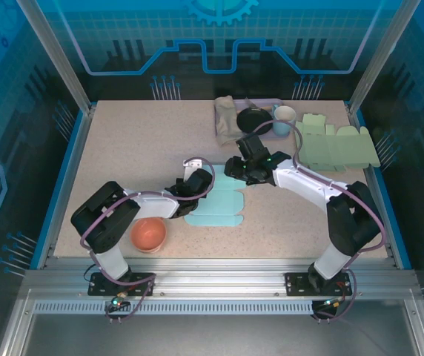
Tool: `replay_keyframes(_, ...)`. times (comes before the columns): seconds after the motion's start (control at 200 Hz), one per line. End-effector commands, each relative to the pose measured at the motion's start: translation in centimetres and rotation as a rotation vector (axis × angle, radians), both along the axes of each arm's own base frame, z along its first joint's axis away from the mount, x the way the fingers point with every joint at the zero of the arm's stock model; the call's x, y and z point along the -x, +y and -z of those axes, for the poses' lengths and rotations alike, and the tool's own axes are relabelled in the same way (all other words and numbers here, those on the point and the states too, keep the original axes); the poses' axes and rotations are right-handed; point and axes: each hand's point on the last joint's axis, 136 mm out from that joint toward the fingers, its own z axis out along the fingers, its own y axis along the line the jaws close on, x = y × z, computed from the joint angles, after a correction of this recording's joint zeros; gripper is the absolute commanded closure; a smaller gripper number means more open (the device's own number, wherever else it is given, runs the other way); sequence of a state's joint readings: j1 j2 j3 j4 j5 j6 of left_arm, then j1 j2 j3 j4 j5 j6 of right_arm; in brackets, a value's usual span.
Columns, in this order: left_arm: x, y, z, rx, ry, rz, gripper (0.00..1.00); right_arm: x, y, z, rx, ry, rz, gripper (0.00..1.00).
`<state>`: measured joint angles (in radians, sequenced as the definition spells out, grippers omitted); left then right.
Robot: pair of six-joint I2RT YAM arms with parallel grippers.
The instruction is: Fold the paper box
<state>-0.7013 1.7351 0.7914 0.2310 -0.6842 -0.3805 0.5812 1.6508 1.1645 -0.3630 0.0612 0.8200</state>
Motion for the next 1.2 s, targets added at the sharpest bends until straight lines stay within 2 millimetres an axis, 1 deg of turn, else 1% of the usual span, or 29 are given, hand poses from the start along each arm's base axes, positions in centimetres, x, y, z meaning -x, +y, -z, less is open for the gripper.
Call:
replay_keyframes(0.0, 1.2, 0.1, 2.1, -0.065, 0.07, 0.045, 0.96, -0.2, 0.8, 0.6, -0.083, 0.014, 0.005, 0.54)
replay_keyframes(0.145, 1.4, -0.1, 2.4, -0.056, 0.077, 0.052, 0.96, -0.7, 2.6, -1.0, -0.248, -0.05, -0.025, 0.55)
replay_keyframes(0.23, 1.5, -0.2, 2.5, -0.055, 0.081, 0.054, 0.96, -0.9, 3.0, -1.9, -0.326, -0.075, -0.021, 0.56)
replay_keyframes(0.385, 1.4, -0.3, 2.6, -0.047, 0.083, 0.055, 0.96, -1.1, 2.4, -2.6, -0.367, -0.127, 0.008, 0.6)
replay_keyframes(0.54, 1.5, -0.3, 2.9, -0.044, 0.092, 0.051, 0.96, -1.1, 2.0, -2.7, -0.415, -0.152, 0.017, 0.64)
replay_keyframes(0.59, 1.5, -0.3, 3.1, -0.043, 0.095, 0.047, 0.96, -1.3, 2.0, -3.3, -0.443, -0.165, 0.016, 0.65)
replay_keyframes(0.6, 1.5, -0.3, 3.1, -0.043, 0.096, 0.047, 0.96, -1.0, 1.8, -2.7, -0.438, -0.154, 0.019, 0.65)
replay_keyframes(0.63, 1.6, -0.3, 3.2, -0.042, 0.1, 0.047, 0.96, -0.8, 1.6, -2.5, -0.445, -0.154, 0.022, 0.66)
replay_keyframes(0.725, 1.7, -0.1, 3.4, -0.043, 0.11, 0.037, 0.96, -0.8, 1.1, -2.6, -0.453, -0.165, 0.031, 0.7)
replay_keyframes(0.875, 1.7, -0.1, 3.6, -0.044, 0.115, 0.031, 0.96, -0.8, 0.6, -2.9, -0.457, -0.17, 0.033, 0.72)
replay_keyframes(0.96, 1.7, -0.1, 3.6, -0.04, 0.116, 0.027, 0.97, -0.6, 0.5, -2.7, -0.459, -0.162, 0.037, 0.74)
replay_keyframes(1.045, 1.7, -0.1, 3.6, -0.042, 0.12, 0.025, 0.96, -0.6, 0.4, -2.7, -0.457, -0.166, 0.043, 0.73)
replay_keyframes(1.135, 1.7, 0.0, 3.7, -0.043, 0.123, 0.019, 0.96, -0.3, -0.2, -2.3, -0.408, -0.151, 0.045, 0.64)
replay_keyframes(1.195, 1.7, 0.1, 3.7, -0.045, 0.125, 0.016, 0.96, -0.1, -0.8, -2.2, -0.368, -0.15, 0.048, 0.61)
